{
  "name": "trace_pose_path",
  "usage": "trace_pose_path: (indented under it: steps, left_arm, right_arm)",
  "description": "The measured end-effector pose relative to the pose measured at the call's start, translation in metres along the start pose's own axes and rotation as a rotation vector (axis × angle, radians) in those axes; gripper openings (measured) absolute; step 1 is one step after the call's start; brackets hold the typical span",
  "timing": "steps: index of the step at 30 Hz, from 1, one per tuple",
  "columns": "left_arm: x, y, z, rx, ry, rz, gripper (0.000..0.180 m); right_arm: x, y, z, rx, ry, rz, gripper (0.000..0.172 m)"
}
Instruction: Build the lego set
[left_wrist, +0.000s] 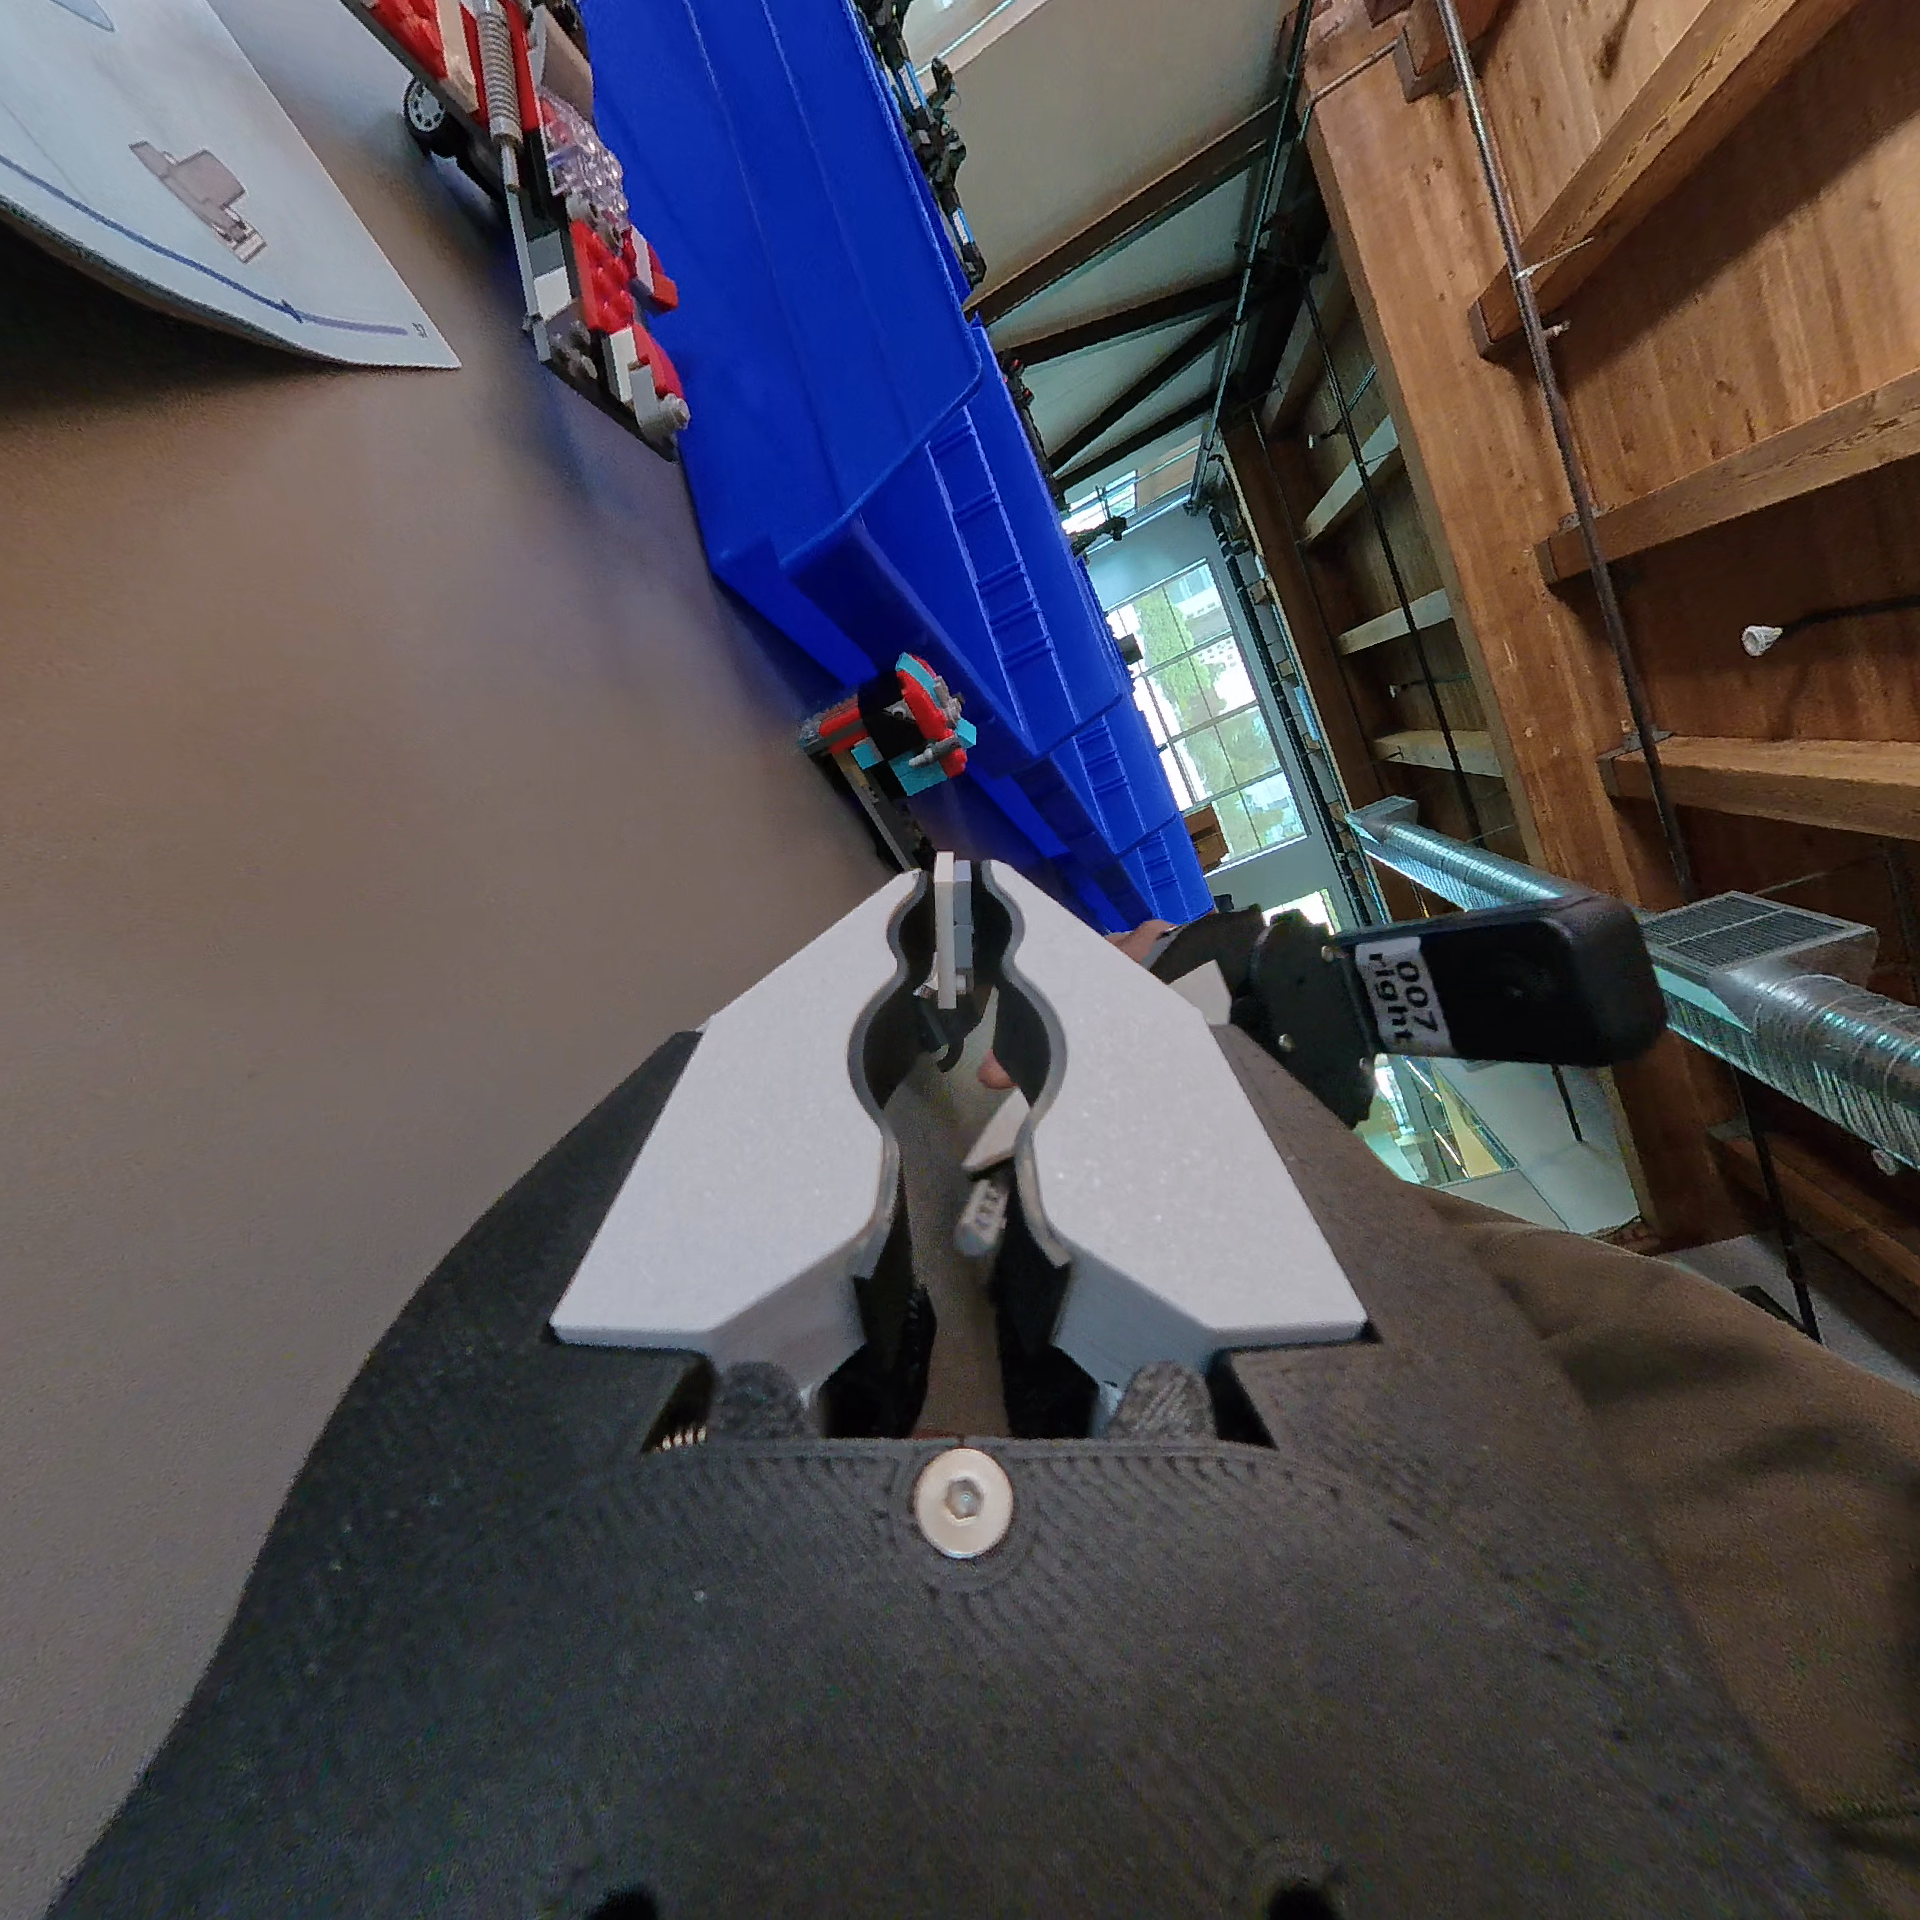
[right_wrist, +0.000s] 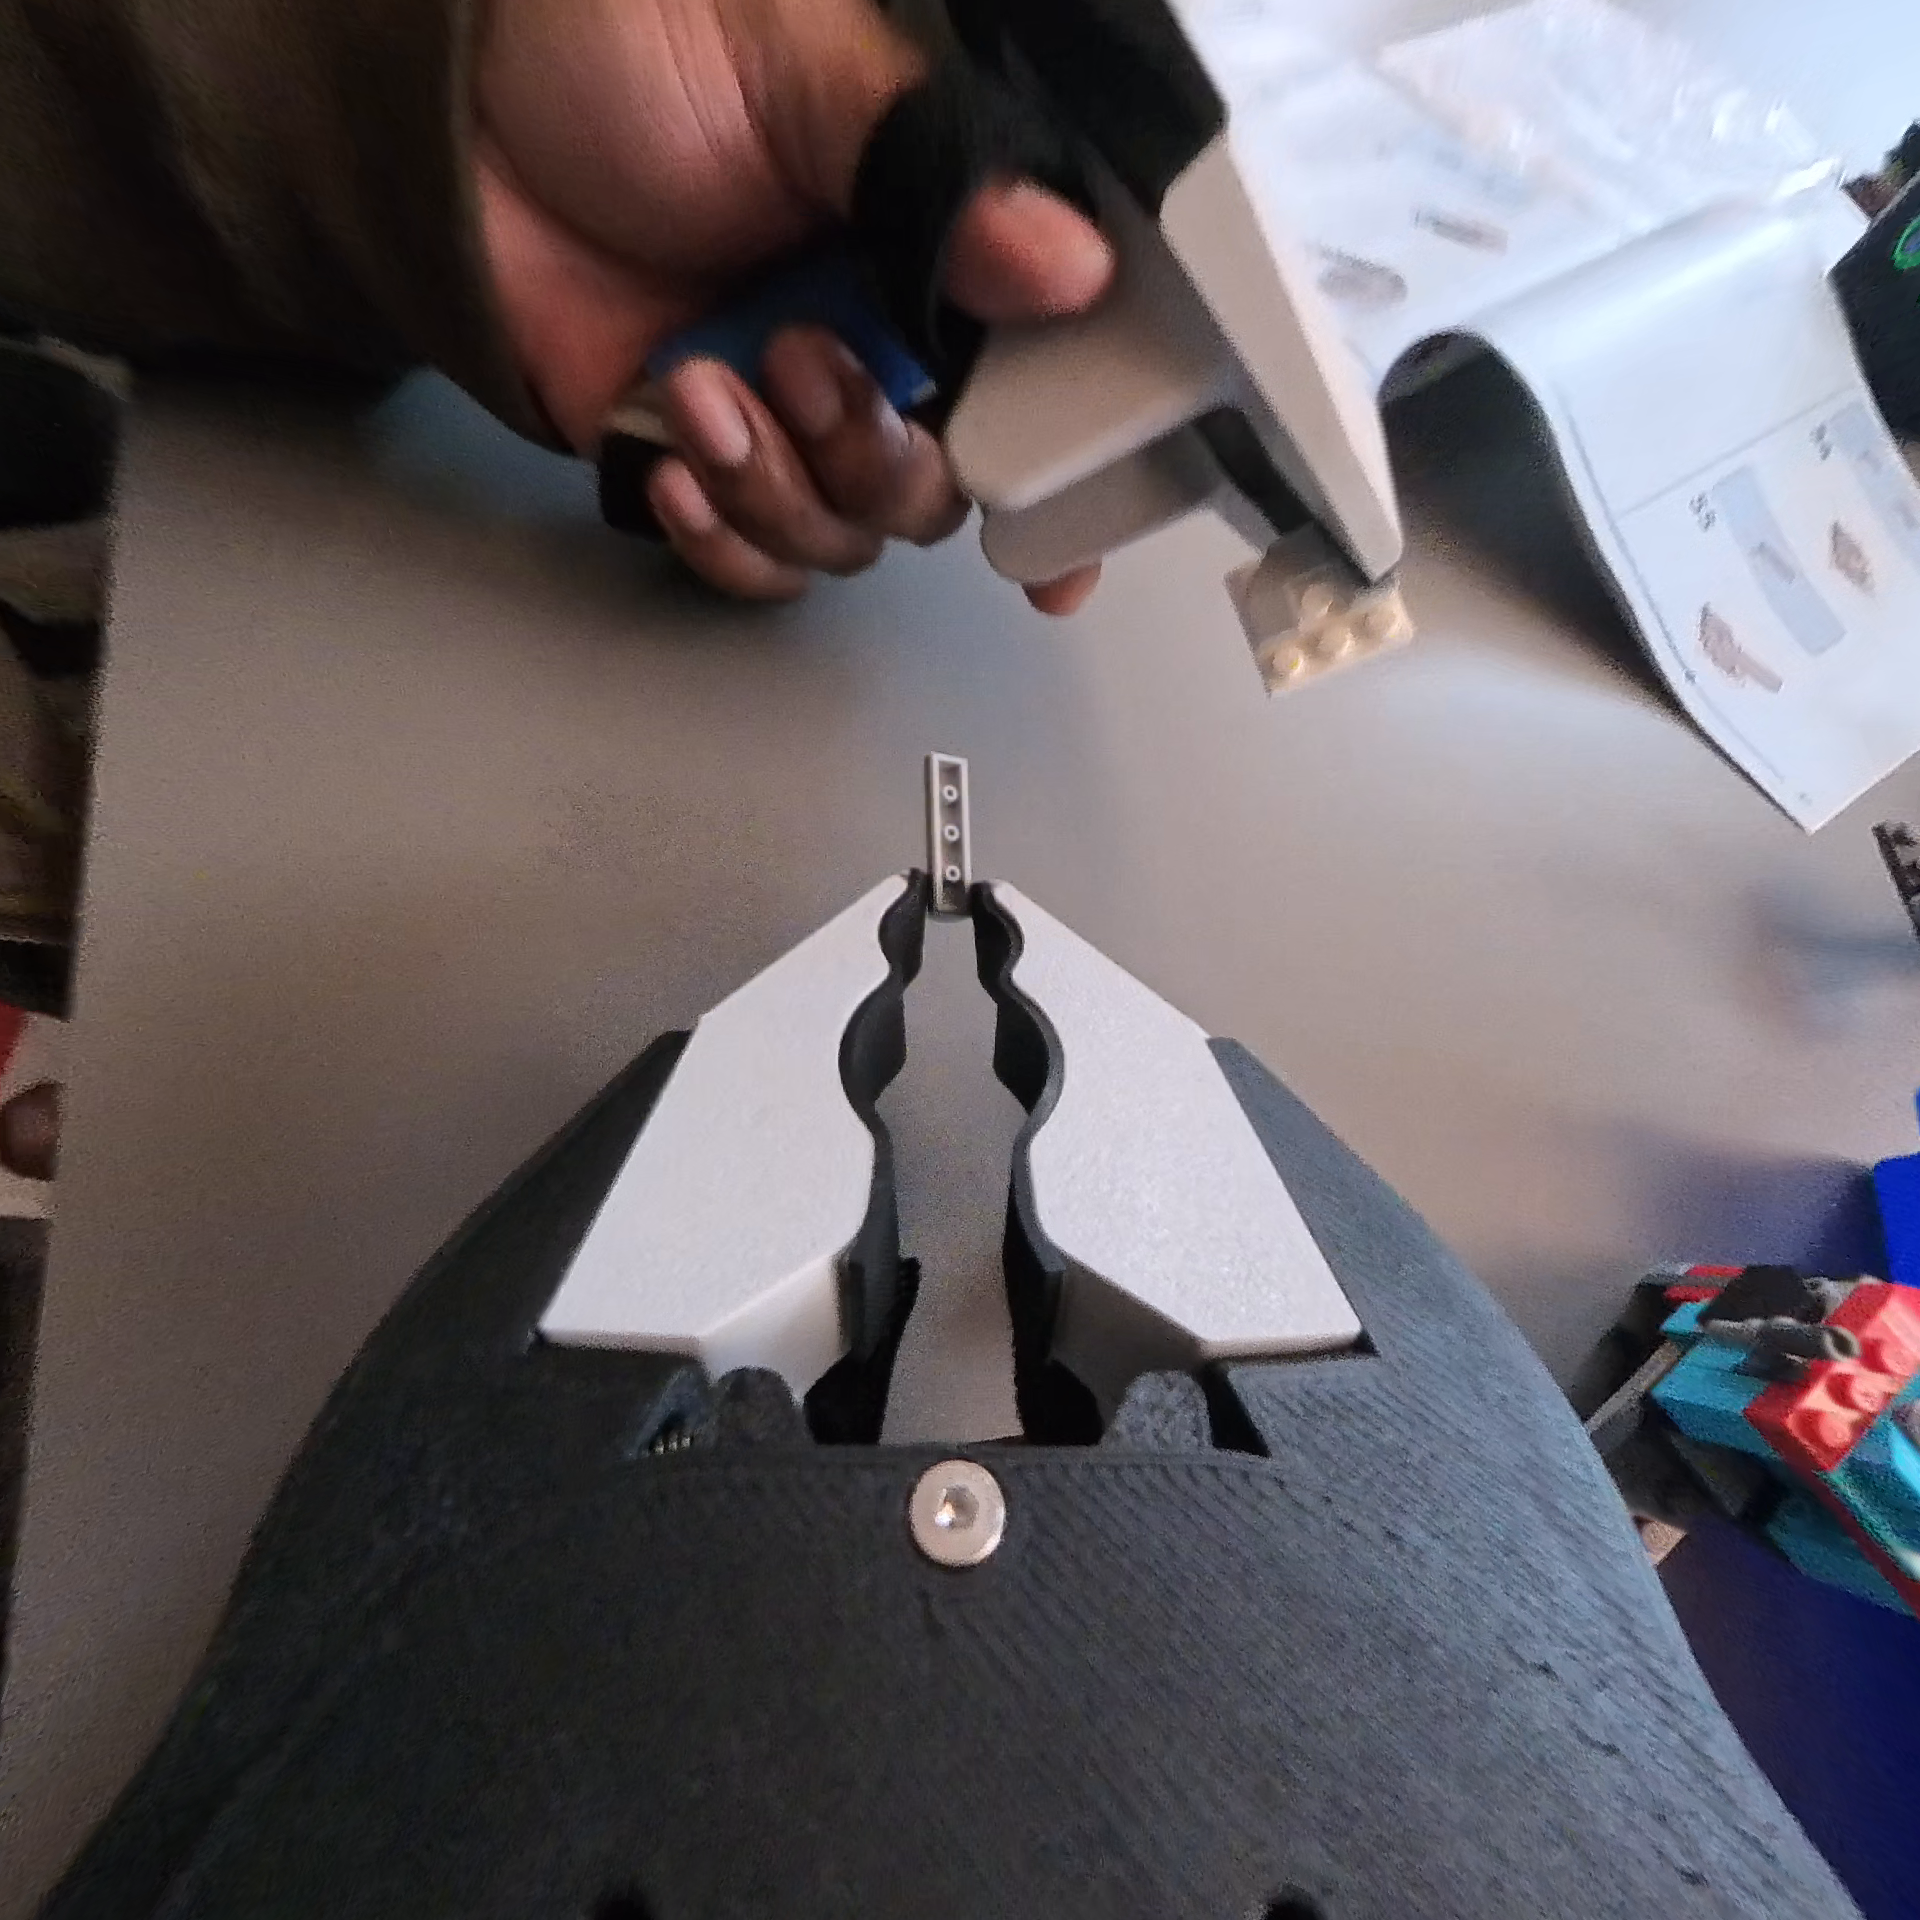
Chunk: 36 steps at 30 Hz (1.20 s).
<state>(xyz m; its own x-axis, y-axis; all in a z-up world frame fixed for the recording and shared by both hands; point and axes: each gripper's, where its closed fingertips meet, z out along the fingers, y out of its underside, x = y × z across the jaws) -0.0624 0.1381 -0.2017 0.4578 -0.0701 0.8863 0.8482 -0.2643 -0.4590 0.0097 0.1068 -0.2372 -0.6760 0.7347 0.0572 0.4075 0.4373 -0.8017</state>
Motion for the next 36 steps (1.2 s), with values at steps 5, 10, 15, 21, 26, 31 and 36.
trace_pose_path:
  steps: [5,10,15,21,26,31,36]
  left_arm:
    - [-0.001,0.0,0.0,0.0,-0.001,-0.002,0.007]
    - [-0.001,0.001,0.001,-0.003,-0.001,-0.004,0.007]
    - [-0.002,0.001,0.001,-0.003,-0.004,-0.004,0.007]
    - [-0.003,0.001,0.001,-0.003,-0.005,-0.006,0.007]
    - [-0.004,0.004,0.0,-0.008,-0.009,-0.012,0.007]
    - [-0.005,0.01,0.0,-0.027,-0.013,-0.045,0.007]
    - [-0.003,0.016,-0.001,-0.048,0.009,-0.102,0.008]
  right_arm:
    - [0.008,-0.016,-0.012,0.086,0.037,-0.007,0.01]
    - [0.015,-0.014,-0.015,0.076,0.068,0.003,0.011]
    - [0.024,0.006,-0.015,-0.043,0.112,0.027,0.014]
    - [0.024,0.011,-0.014,-0.086,0.139,0.025,0.015]
    - [0.023,0.013,-0.004,-0.14,0.184,0.001,0.015]
    - [0.031,0.019,0.005,-0.226,0.28,-0.036,0.016]
    - [0.039,0.028,0.006,-0.306,0.333,-0.034,0.016]
